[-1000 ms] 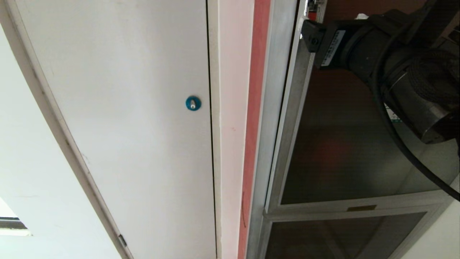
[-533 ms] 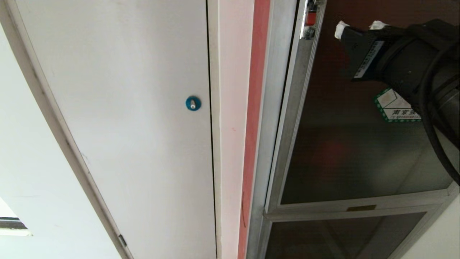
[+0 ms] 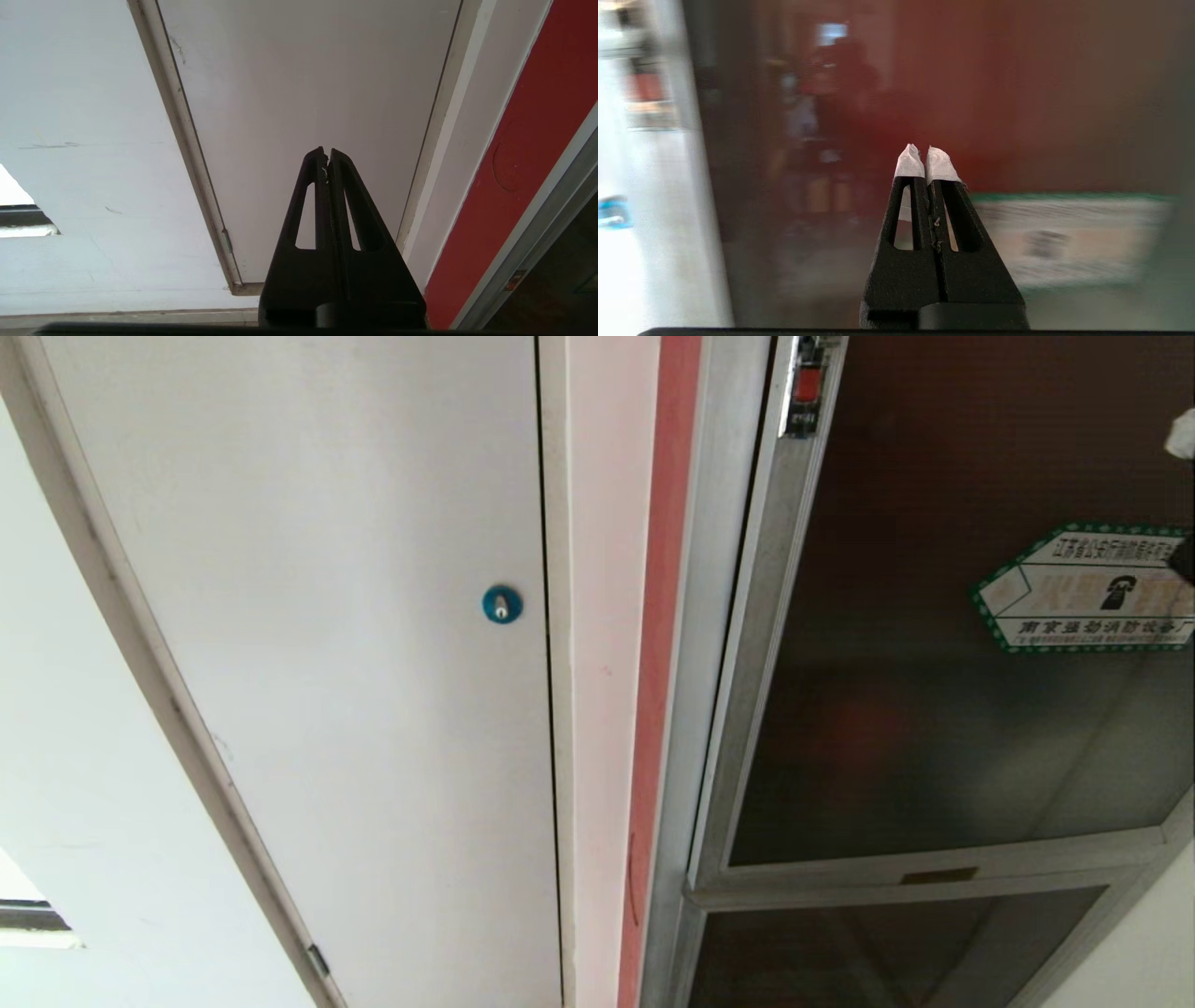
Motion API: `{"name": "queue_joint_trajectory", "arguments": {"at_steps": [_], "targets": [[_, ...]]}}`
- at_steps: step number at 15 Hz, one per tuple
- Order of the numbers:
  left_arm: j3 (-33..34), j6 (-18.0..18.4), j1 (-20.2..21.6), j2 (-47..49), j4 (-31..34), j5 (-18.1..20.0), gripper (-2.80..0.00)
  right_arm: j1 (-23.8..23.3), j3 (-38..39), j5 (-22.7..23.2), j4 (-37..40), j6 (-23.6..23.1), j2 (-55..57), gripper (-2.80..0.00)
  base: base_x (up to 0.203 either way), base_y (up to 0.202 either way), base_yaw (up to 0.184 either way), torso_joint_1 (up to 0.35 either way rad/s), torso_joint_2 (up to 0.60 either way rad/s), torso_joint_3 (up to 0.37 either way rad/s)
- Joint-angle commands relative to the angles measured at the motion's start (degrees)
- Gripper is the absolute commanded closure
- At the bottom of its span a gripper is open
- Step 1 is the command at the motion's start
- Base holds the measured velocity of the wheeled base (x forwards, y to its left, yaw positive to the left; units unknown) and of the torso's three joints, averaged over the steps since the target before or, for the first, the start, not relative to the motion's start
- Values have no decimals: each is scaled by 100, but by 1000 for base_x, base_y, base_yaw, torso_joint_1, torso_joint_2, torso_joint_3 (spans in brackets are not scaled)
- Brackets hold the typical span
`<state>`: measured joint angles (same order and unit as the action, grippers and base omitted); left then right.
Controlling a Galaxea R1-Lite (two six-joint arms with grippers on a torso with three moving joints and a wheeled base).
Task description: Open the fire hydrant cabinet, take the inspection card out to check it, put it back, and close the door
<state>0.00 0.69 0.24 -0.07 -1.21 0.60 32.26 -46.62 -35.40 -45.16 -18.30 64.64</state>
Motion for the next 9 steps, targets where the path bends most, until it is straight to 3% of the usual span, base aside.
{"name": "queue_joint_trajectory", "arguments": {"at_steps": [1, 7, 9], "targets": [[44, 2, 2, 7, -2, 2, 0, -549, 241, -23, 279, -8, -1029, 0, 0, 0, 0, 0, 0, 0], [41, 2, 2, 7, -2, 2, 0, -2215, 214, -15, 1860, -11, -2542, 0, 0, 0, 0, 0, 0, 0], [44, 2, 2, 7, -2, 2, 0, -2581, 164, 9, 2345, -15, -2978, 0, 0, 0, 0, 0, 0, 0]]}}
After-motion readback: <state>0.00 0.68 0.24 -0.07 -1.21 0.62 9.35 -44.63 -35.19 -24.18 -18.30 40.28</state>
